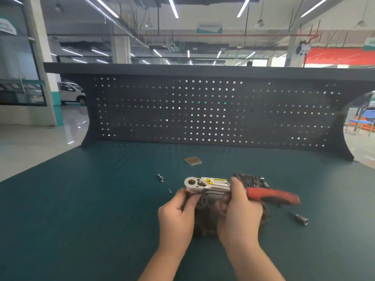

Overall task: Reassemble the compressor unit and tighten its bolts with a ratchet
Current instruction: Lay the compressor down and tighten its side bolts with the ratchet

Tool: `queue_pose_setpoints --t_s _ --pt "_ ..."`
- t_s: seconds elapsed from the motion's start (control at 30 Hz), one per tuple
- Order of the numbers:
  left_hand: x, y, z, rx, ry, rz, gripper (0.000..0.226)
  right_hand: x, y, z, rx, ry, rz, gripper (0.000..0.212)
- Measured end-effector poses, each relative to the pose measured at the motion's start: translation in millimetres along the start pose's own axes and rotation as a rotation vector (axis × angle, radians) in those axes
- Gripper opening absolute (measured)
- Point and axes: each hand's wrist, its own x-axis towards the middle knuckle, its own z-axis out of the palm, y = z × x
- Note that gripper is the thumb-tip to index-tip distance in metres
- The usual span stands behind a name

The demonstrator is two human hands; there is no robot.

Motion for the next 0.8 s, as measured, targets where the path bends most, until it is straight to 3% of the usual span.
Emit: queue_pose_setpoints --t_s 0.13,0.23,0.3,0.37,0.43,0.5,0.57,0.63,0.67,0.7,0.8 --pt "1.4 -3.6 -1.2 0.035 -0.008 0.072 0.013 45.3 -29.4 20.4 -0.182 -0.289 0.279 0.025" --pt "0.0 -8.6 -0.4 0.020 0.021 0.053 0.012 42.9 -32.0 22.6 -0.007 -0.413 0.234 0.026" --pt "-1.7 -11.1 0.2 0.022 0.032 0.054 0.014 28.0 -21.0 0.3 0.096 -0.410 0.083 0.032" --pt "-2.9 -13.7 0.3 0.051 0.020 0.046 0.014 -0.4 0.8 -33.8 -0.086 -0.294 -0.250 0.037" --pt "-3.7 -16.2 1.5 0.047 0.010 0.001 0.016 -27.0 25.1 -55.9 -0.315 -0.185 -0.532 0.028" --pt "-3.3 -17.7 3.2 -0.009 0.026 -0.061 0.024 -52.9 44.2 -53.2 -0.262 -0.212 -0.609 0.026" --pt "-2.7 -20.1 2.4 -0.015 0.035 -0.088 0.039 -69.7 47.5 -48.9 -0.430 -0.362 -0.763 0.018" --pt "-1.7 -19.8 0.5 0.014 0.019 -0.042 0.029 -59.4 36.7 -53.3 -0.560 -0.375 -0.841 0.019" --pt "-1.6 -18.9 -0.7 0.033 0.000 -0.024 0.016 -50.5 27.8 -51.3 -0.558 -0.278 -0.809 0.028" --pt "-1.2 -17.3 -1.8 0.069 -0.001 0.003 0.019 -39.7 18.7 -46.9 -0.464 -0.194 -0.676 0.035" --pt "0.4 -11.8 -0.5 0.113 -0.024 0.115 0.013 1.7 -9.4 -25.9 0.145 -0.127 0.044 0.037"
